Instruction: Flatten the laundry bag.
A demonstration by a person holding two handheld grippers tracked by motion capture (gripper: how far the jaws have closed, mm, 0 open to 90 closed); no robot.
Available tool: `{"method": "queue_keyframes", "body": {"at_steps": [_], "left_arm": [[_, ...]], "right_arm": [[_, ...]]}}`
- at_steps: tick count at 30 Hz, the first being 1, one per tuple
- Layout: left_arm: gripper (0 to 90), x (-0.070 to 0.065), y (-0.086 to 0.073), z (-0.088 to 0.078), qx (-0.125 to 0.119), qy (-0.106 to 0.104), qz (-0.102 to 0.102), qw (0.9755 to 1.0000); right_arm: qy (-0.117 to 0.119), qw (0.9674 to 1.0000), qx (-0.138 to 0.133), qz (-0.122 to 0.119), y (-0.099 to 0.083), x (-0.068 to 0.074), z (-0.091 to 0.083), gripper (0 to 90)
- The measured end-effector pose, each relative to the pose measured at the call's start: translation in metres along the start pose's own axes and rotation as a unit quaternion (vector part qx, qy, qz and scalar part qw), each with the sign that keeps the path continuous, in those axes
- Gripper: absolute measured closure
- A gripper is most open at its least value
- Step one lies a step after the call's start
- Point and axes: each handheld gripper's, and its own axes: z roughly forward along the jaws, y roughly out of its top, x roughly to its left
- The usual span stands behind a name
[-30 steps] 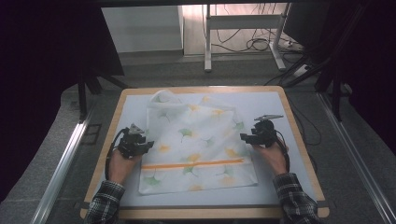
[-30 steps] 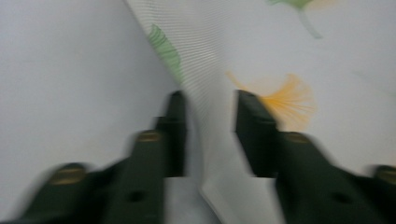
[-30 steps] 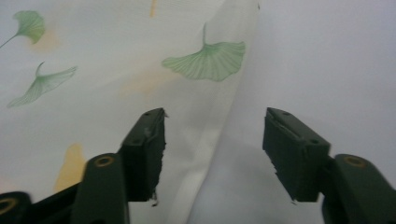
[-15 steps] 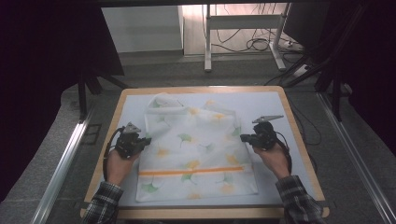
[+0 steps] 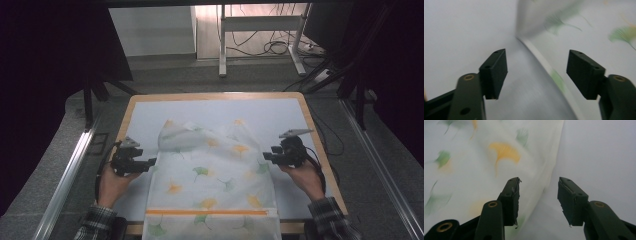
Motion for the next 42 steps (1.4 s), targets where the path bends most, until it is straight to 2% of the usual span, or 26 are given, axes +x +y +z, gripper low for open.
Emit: {"method": "queue_keyframes", "body": {"at_steps": [1, 5, 7, 9, 10, 11, 12, 13, 14, 16, 17, 20, 21, 22, 23, 24, 25, 26, 27, 28, 33, 34, 37, 39, 41, 42], "left_arm": [[29.5, 0.000, 0.000, 0.000, 0.000, 0.000, 0.000, 1.0000], [29.2, 0.007, 0.017, 0.020, -0.016, -0.009, 0.003, 0.9998], [35.5, 0.008, 0.027, 0.031, -0.014, 0.000, 0.010, 0.9998], [39.2, 0.009, 0.033, 0.040, -0.016, -0.007, 0.010, 0.9998], [51.7, 0.011, 0.039, 0.050, -0.015, -0.006, 0.005, 0.9999], [65.5, 0.011, 0.039, 0.050, -0.015, -0.006, 0.005, 0.9999], [79.8, 0.013, 0.043, 0.056, -0.011, 0.000, 0.007, 0.9999], [86.7, 0.013, 0.043, 0.056, -0.011, 0.000, 0.007, 0.9999], [88.3, 0.013, 0.047, 0.057, -0.015, 0.004, 0.007, 0.9998], [88.6, 0.016, 0.063, 0.048, -0.051, 0.022, 0.003, 0.9984], [88.6, 0.016, 0.063, 0.048, -0.051, 0.022, 0.003, 0.9984], [87.6, 0.024, 0.081, 0.044, -0.070, 0.016, -0.032, 0.9969], [82.2, 0.027, 0.088, 0.053, -0.042, 0.045, -0.045, 0.9971], [53.2, 0.029, 0.092, 0.063, -0.003, 0.073, -0.050, 0.9960], [43.6, 0.031, 0.094, 0.072, 0.032, 0.086, -0.055, 0.9942], [40.4, 0.030, 0.090, 0.081, 0.044, 0.083, -0.056, 0.9940], [36.5, 0.030, 0.090, 0.081, 0.044, 0.083, -0.056, 0.9940], [33.1, 0.025, 0.083, 0.081, 0.028, 0.059, -0.053, 0.9965], [31.2, 0.025, 0.083, 0.081, 0.028, 0.059, -0.053, 0.9965], [28.9, 0.018, 0.073, 0.080, 0.019, 0.035, -0.031, 0.9987], [26.5, 0.006, 0.050, 0.072, 0.013, 0.007, -0.014, 0.9998], [26.6, 0.001, 0.037, 0.065, 0.014, -0.003, -0.008, 0.9999], [27.0, -0.001, 0.029, 0.058, 0.026, -0.007, 0.001, 0.9996], [27.0, -0.003, 0.019, 0.048, 0.025, -0.010, 0.007, 0.9996], [28.7, -0.004, 0.010, 0.041, 0.021, -0.012, 0.005, 0.9997], [29.7, -0.005, 0.000, 0.035, 0.022, -0.012, 0.002, 0.9997]], "right_arm": [[0.000, 1.0000, 0.000, 0.000, 0.000, 0.000, 0.000, 51.0], [-0.005, 0.9999, -0.002, 0.014, 0.027, -0.010, 0.032, 48.0], [-0.010, 0.9996, 0.007, 0.026, 0.040, -0.016, 0.058, 48.5], [-0.013, 0.9995, 0.013, 0.025, 0.041, -0.017, 0.062, 49.9], [-0.018, 0.9991, 0.032, 0.023, 0.043, -0.018, 0.074, 58.1], [-0.018, 0.9991, 0.032, 0.023, 0.043, -0.018, 0.074, 58.1], [-0.017, 0.9984, 0.049, 0.021, 0.041, -0.017, 0.080, 81.1], [-0.017, 0.9984, 0.049, 0.021, 0.041, -0.017, 0.080, 81.1], [-0.032, 0.9988, 0.036, 0.006, 0.040, -0.012, 0.078, 88.6], [-0.050, 0.9986, 0.007, -0.016, 0.044, -0.008, 0.065, 88.8], [-0.050, 0.9986, 0.007, -0.016, 0.044, -0.008, 0.065, 88.8], [-0.050, 0.9967, -0.063, -0.012, 0.056, -0.008, 0.030, 88.6], [-0.047, 0.9957, -0.079, -0.001, 0.059, -0.010, 0.021, 87.9], [-0.080, 0.9955, -0.049, 0.015, 0.061, -0.016, 0.021, 72.6], [-0.103, 0.9942, -0.024, 0.019, 0.058, -0.021, 0.026, 60.4], [-0.115, 0.9929, -0.018, 0.024, 0.052, -0.026, 0.029, 57.6], [-0.115, 0.9929, -0.018, 0.024, 0.052, -0.026, 0.029, 57.6], [-0.099, 0.9940, -0.026, 0.039, 0.038, -0.035, 0.030, 54.2], [-0.099, 0.9940, -0.026, 0.039, 0.038, -0.035, 0.030, 54.2], [-0.089, 0.9943, -0.031, 0.050, 0.024, -0.043, 0.030, 52.3], [-0.071, 0.9956, -0.015, 0.059, 0.014, -0.050, 0.028, 50.6], [-0.056, 0.9967, -0.018, 0.056, 0.012, -0.047, 0.024, 52.9], [-0.050, 0.9975, -0.011, 0.049, 0.008, -0.041, 0.021, 56.4], [-0.054, 0.9974, 0.018, 0.044, -0.001, -0.033, 0.019, 55.3], [-0.054, 0.9974, 0.023, 0.043, -0.003, -0.030, 0.019, 54.6], [-0.042, 0.9974, 0.038, 0.044, -0.010, -0.025, 0.022, 52.3]]}}
